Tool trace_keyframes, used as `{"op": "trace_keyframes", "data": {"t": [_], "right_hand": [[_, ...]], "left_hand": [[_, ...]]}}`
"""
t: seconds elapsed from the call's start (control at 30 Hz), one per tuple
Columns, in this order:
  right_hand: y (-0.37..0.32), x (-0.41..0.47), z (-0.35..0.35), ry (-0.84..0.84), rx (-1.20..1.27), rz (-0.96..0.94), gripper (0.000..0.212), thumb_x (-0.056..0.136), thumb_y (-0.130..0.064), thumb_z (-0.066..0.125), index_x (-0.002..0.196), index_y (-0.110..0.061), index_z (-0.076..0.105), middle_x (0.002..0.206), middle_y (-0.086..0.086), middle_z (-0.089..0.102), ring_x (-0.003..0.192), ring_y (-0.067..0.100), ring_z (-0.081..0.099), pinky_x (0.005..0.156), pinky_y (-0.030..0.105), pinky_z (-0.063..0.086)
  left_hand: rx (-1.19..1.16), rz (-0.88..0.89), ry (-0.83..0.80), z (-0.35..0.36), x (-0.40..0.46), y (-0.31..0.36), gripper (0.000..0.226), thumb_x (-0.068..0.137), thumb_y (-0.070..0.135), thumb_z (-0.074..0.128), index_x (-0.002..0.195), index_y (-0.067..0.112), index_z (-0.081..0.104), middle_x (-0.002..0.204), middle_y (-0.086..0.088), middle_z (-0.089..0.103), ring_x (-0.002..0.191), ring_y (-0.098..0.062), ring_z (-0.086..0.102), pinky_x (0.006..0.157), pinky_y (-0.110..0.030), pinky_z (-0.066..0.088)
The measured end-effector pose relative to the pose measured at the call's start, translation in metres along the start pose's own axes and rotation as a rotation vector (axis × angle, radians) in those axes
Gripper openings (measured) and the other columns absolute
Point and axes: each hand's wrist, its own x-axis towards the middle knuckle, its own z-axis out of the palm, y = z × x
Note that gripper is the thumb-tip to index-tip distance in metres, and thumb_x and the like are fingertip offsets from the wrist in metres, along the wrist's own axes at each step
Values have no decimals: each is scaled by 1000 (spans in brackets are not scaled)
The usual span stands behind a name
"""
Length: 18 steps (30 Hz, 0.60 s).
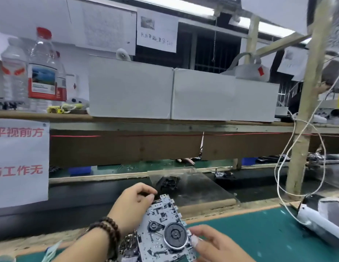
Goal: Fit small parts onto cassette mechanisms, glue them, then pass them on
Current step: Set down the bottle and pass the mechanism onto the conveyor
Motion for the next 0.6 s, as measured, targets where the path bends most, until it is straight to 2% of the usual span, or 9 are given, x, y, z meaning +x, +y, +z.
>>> {"op": "trace_keyframes", "data": {"t": [0.07, 0.17, 0.23, 0.3, 0.4, 0.53, 0.6], "right_hand": [[0, 11, -7, -14, 125, 98, 28, 82, -19, 64, 108, -11, 60, 71, 6, 66, 63, 17, 62, 64, 23, 49], [7, 37, -20, -8, 97, 101, 27, 85, -18, 65, 110, -13, 57, 63, 3, 64, 61, 12, 62, 71, 24, 51], [11, 57, -29, -1, 134, 134, 22, 86, -10, 63, 107, -8, 56, 58, 6, 60, 52, 13, 59, 59, 23, 52], [11, 75, -33, 40, 205, 158, 17, 87, -3, 60, 103, -2, 56, 54, 9, 56, 45, 13, 57, 49, 23, 52], [20, 109, -40, 111, 279, 143, 11, 87, 2, 57, 97, 0, 54, 51, 9, 56, 42, 10, 56, 43, 22, 52], [36, 162, -51, 205, 235, 151, 8, 90, 3, 53, 84, -1, 52, 52, 6, 54, 41, 5, 55, 44, 18, 52], [44, 192, -58, 253, 180, 163, 16, 91, 1, 52, 76, -1, 52, 59, 8, 52, 40, 3, 54, 44, 16, 51]], "left_hand": [[53, 28, -7, 12, 23, 0, 11, 94, 20, 51, 92, 27, 59, 53, 8, 45, 35, -2, 32, 39, -11, 29], [144, 47, -77, 28, 57, -3, 8, 94, 22, 49, 96, 27, 54, 57, 9, 45, 36, -1, 35, 37, -10, 27], [236, 46, -124, 38, 80, -4, 6, 96, 24, 47, 99, 28, 50, 64, 10, 48, 45, 1, 40, 38, -11, 29], [329, 41, -170, 47, 102, -9, 8, 97, 27, 44, 104, 27, 48, 76, 11, 52, 59, -1, 46, 47, -12, 33], [359, -18, -203, 63, 134, -24, 15, 97, 28, 42, 110, 22, 48, 106, 2, 59, 84, -10, 53, 72, -21, 42], [418, -183, -197, 86, 159, -61, 36, 96, 31, 43, 128, 14, 41, 134, -10, 44, 116, -25, 49, 95, -31, 41], [451, -271, -261, 98, 163, -84, 42, 95, 33, 44, 131, 12, 37, 136, -13, 40, 119, -29, 47, 95, -35, 41]]}}
